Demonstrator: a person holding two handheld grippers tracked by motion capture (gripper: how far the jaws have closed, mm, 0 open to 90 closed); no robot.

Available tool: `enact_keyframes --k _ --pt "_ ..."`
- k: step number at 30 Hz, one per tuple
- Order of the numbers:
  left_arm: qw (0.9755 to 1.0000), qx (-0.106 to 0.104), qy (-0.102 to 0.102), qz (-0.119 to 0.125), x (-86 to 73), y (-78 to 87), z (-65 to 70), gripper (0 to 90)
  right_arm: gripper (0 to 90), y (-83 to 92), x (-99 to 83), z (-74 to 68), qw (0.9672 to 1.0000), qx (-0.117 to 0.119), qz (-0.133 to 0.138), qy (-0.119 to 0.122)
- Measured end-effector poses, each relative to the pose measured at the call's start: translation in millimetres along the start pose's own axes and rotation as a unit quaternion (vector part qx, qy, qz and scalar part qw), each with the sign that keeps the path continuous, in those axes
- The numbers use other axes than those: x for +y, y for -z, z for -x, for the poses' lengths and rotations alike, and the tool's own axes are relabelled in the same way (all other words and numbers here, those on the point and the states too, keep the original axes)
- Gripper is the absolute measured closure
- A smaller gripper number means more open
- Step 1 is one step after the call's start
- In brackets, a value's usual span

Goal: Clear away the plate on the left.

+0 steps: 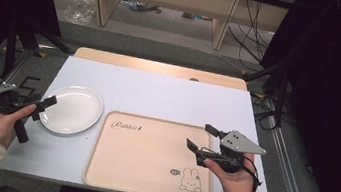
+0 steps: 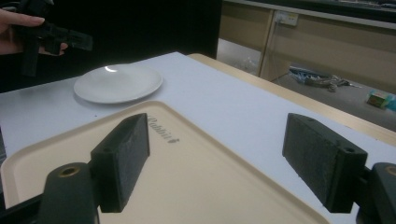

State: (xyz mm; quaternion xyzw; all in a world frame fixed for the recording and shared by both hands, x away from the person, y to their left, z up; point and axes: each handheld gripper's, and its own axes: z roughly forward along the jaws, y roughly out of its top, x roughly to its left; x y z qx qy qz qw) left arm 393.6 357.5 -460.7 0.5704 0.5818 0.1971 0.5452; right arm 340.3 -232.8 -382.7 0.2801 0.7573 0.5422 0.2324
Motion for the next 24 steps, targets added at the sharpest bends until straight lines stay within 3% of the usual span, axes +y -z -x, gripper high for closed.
enact_keyframes --k 4,5,8,16,21,24 --pt "0.9999 0.009 0.006 -0.003 -0.1 -1.4 -5.6 21.5 24.1 -0.5 -0.3 0.5 1.0 0.002 -0.004 0.003" --pt "0.9999 0.011 0.007 -0.005 0.0 -1.8 -6.5 21.4 24.1 -0.6 -0.7 -0.3 0.9999 0.006 -0.004 -0.007" --pt "0.9994 0.028 0.009 -0.02 0.2 -4.8 -11.7 21.8 24.1 0.2 -1.0 -0.2 1.0 -0.001 -0.006 -0.007" --pt "0.9979 0.034 0.041 -0.037 -5.4 -7.7 -18.5 21.2 24.1 0.7 -0.7 -0.1 0.9999 0.003 -0.004 -0.011" --pt "0.9967 0.043 0.044 -0.053 -8.6 -9.1 -21.2 21.8 24.1 0.0 -0.7 -0.3 0.9999 0.005 -0.002 -0.01" --pt "0.9959 0.048 0.051 -0.058 -9.5 -8.9 -22.3 22.0 24.1 0.4 -0.5 0.9 1.0 -0.004 -0.001 0.002"
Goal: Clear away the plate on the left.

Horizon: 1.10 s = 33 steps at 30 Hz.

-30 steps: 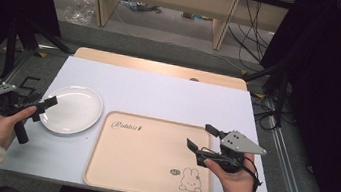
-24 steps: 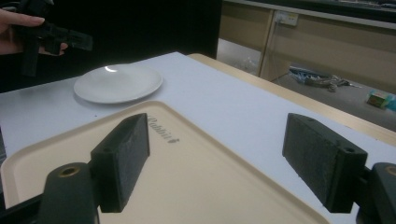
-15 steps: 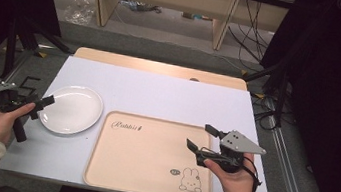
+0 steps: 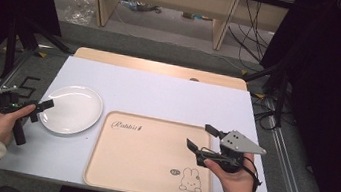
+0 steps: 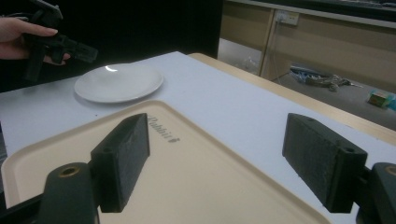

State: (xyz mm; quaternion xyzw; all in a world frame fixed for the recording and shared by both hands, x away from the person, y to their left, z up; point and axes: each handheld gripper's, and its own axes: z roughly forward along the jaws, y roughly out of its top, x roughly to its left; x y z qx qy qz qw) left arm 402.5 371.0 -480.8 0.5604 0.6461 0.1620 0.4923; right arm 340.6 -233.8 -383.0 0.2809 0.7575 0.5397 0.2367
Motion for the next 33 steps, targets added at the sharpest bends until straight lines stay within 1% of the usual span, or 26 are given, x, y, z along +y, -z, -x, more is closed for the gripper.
enact_keyframes --k 1,2,4,5,6,7,9,10,11,12,15,18,22,24,25,27,28,30,33 --pt "1.0 0.003 0.003 -0.005 -0.5 0.0 -1.0 22.2 24.1 0.0 0.0 -0.1 1.0 0.0 -0.001 0.0" --pt "0.9999 0.005 0.008 -0.007 -1.2 -0.4 -1.8 23.1 24.1 -0.2 -0.3 -1.3 1.0 0.002 -0.001 -0.009" --pt "0.9998 0.006 0.01 -0.015 -3.2 -1.6 -3.6 23.3 24.1 0.2 -0.1 -1.3 0.9999 0.003 -0.002 -0.009" --pt "0.9998 0.005 0.012 -0.012 -4.3 -2.9 -4.3 23.5 24.1 0.5 0.1 -0.1 1.0 0.001 -0.002 -0.002" --pt "0.9999 0.004 0.012 -0.011 -5.1 -3.7 -4.5 23.8 24.1 0.7 0.2 -0.2 1.0 0.001 -0.004 -0.002" --pt "0.9998 0.0 0.013 -0.018 -6.4 -5.0 -4.4 23.8 24.1 -0.1 -0.2 -1.4 0.9998 0.011 -0.002 -0.013" --pt "0.9997 -0.002 0.013 -0.023 -7.4 -6.1 -4.0 24.1 24.1 0.0 -0.1 -1.1 0.9999 0.01 -0.004 -0.012" --pt "0.9996 -0.007 0.018 -0.02 -8.1 -7.0 -3.9 24.8 24.1 0.1 0.0 0.0 0.9999 0.008 -0.004 -0.007" --pt "0.9996 -0.007 0.018 -0.02 -8.1 -7.0 -3.9 25.1 24.1 0.1 0.1 0.3 0.9999 0.007 -0.005 -0.006" --pt "0.9995 -0.007 0.022 -0.02 -8.1 -7.2 -3.3 25.8 24.1 0.0 0.3 0.0 0.9999 0.008 -0.003 -0.008" --pt "0.9995 -0.011 0.023 -0.019 -8.7 -7.8 -2.9 26.2 24.1 -0.2 0.7 -0.6 0.9999 0.011 -0.002 -0.006" --pt "0.9992 -0.014 0.032 -0.02 -8.4 -7.5 -3.6 26.6 24.1 0.0 0.6 -0.3 0.9999 0.011 -0.002 -0.007" --pt "0.999 -0.017 0.036 -0.018 -8.3 -7.2 -5.1 27.7 24.1 0.6 0.7 0.0 0.9999 0.008 -0.003 -0.006" --pt "0.9993 -0.008 0.033 -0.016 -6.9 -5.2 -5.6 27.6 24.1 0.6 0.8 0.1 0.9999 0.008 -0.002 -0.006" --pt "0.9992 -0.001 0.034 -0.022 -5.5 -2.7 -6.8 27.9 24.1 0.7 0.8 0.1 0.9999 0.009 -0.002 -0.006" --pt "0.9992 -0.003 0.033 -0.019 -5.1 -2.0 -10.0 27.8 24.1 0.3 0.7 -0.1 0.9999 0.009 -0.003 -0.006" --pt "0.9989 0.001 0.043 -0.02 -6.0 -2.5 -9.9 27.8 24.1 0.0 0.6 -0.1 0.9999 0.009 -0.005 -0.005" --pt "0.999 -0.007 0.042 -0.015 -8.2 -5.2 -11.2 27.8 24.2 -1.3 0.5 -2.4 0.9999 0.011 -0.005 -0.011" --pt "0.9989 -0.001 0.044 -0.017 -8.5 -6.0 -10.2 27.5 24.2 -1.2 0.7 -2.4 0.9999 0.009 -0.005 -0.011"
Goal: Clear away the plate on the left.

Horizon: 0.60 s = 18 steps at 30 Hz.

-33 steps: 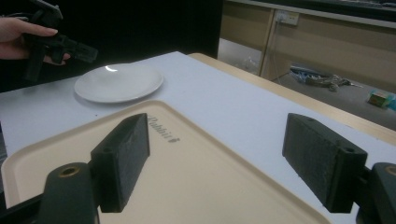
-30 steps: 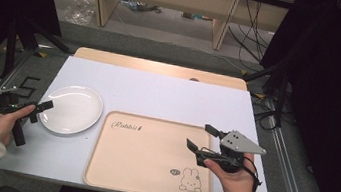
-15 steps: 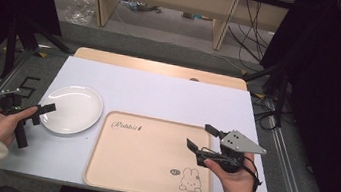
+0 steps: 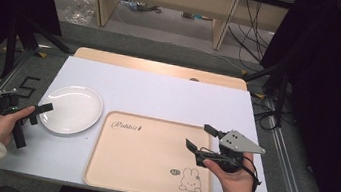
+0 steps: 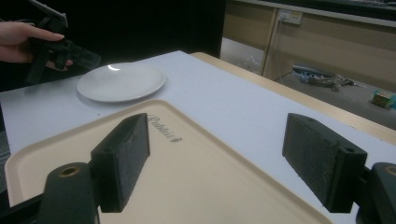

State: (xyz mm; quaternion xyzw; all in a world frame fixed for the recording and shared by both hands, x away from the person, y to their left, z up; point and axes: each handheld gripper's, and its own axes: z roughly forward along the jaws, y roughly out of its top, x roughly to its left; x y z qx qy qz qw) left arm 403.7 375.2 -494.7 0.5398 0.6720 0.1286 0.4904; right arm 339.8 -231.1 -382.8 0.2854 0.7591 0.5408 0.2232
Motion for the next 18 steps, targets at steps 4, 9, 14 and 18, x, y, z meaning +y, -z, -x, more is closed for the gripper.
enact_keyframes --k 4,9,14,18 --pt "0.9999 0.014 -0.007 -0.003 1.0 0.4 -1.7 28.4 24.1 2.1 0.4 2.8 1.0 -0.004 0.0 0.009" --pt "0.9998 0.005 0.015 -0.013 -2.8 -3.1 -3.5 30.1 24.2 1.0 0.2 2.2 1.0 0.003 0.0 0.006" --pt "0.9983 -0.014 0.056 -0.012 -6.4 -5.2 -8.9 37.4 24.2 1.1 0.2 0.9 1.0 0.004 -0.002 0.003" --pt "0.9971 -0.021 0.072 -0.011 -8.7 -5.1 -13.3 42.8 24.1 -0.2 -0.5 1.0 1.0 0.009 -0.002 0.002"
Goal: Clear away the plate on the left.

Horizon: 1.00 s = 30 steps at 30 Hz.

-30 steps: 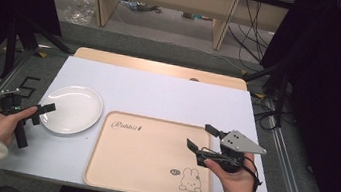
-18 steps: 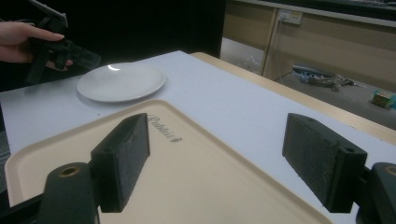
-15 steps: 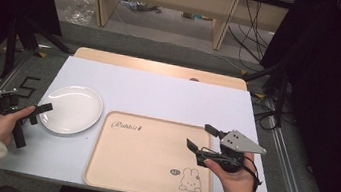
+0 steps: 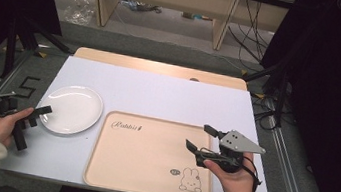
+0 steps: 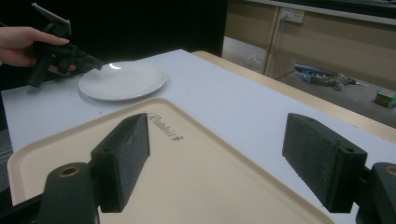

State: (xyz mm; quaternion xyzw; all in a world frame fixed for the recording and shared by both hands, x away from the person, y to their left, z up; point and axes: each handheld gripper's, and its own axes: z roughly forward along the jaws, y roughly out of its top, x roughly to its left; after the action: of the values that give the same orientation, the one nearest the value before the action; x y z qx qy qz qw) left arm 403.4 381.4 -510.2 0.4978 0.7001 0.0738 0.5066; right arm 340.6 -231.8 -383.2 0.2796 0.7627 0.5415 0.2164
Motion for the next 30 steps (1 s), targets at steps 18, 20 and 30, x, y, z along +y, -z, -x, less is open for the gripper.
enact_keyframes --k 18,20,30 --pt "0.9962 -0.026 0.082 0.013 -6.2 2.3 -13.7 64.4 24.1 -1.9 -0.3 1.8 1.0 0.001 -0.006 0.004" --pt "0.9963 -0.021 0.082 0.013 -6.4 2.2 -14.0 66.6 24.1 -1.5 -0.5 1.3 1.0 0.001 -0.008 0.004" --pt "0.9979 0.001 0.064 0.002 -3.0 0.9 -16.4 78.4 24.1 -0.9 -1.3 1.2 0.9999 -0.001 -0.01 -0.004"
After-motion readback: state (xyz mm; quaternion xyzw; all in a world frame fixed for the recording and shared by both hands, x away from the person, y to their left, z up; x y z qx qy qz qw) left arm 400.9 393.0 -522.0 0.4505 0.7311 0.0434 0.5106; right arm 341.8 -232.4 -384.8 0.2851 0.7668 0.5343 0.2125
